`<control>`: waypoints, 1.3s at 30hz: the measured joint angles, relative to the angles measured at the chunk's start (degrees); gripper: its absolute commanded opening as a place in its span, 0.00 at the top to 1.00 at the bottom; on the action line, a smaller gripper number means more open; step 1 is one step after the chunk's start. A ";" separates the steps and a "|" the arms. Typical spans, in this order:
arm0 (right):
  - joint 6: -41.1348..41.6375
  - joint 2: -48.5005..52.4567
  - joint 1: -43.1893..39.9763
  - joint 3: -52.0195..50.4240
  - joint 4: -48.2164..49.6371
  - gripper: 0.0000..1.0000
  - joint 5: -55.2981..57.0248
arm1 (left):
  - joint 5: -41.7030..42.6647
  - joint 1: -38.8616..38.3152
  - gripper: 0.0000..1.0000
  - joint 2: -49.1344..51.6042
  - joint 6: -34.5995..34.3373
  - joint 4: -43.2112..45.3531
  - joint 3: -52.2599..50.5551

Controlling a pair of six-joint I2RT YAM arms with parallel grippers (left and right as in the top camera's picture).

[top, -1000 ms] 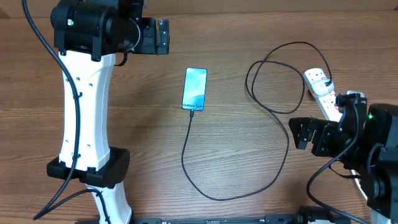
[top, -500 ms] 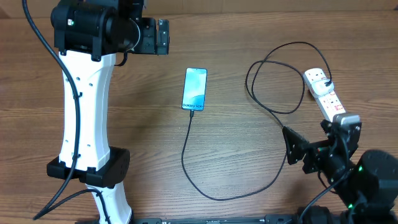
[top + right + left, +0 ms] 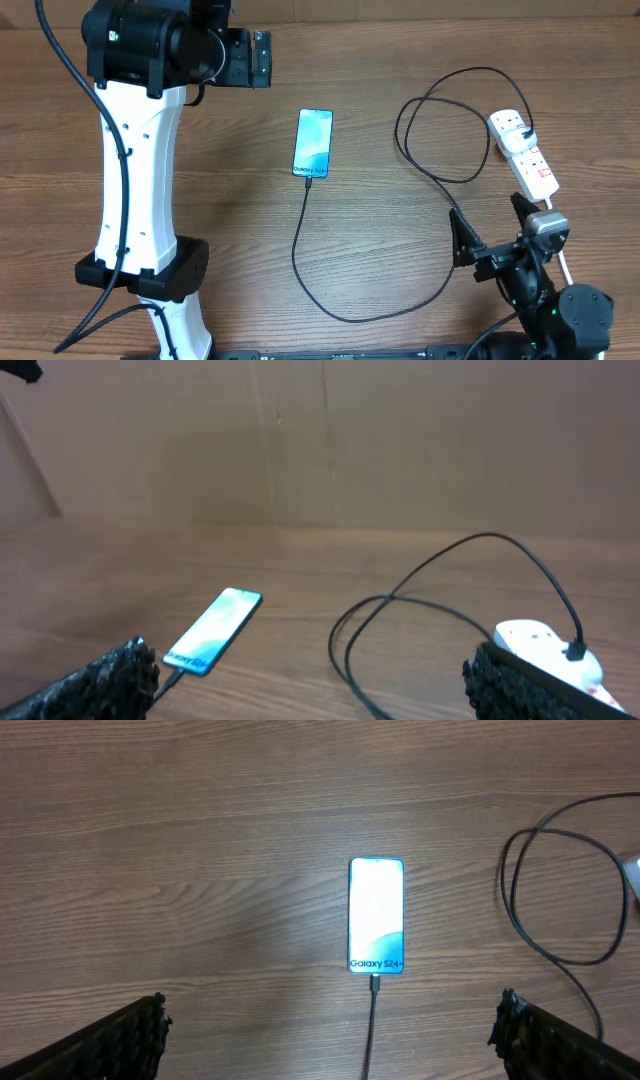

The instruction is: Plug charger to phone and switch on socket

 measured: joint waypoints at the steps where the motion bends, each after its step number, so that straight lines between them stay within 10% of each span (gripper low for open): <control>1: -0.04 -0.90 0.00 -1.25 1.60 0.00 0.00 | 0.00 0.00 0.01 0.00 0.00 0.00 0.00; 39: -2.93 -8.11 1.88 -16.92 21.16 0.00 3.15 | 0.02 0.00 0.00 0.00 0.00 0.02 0.00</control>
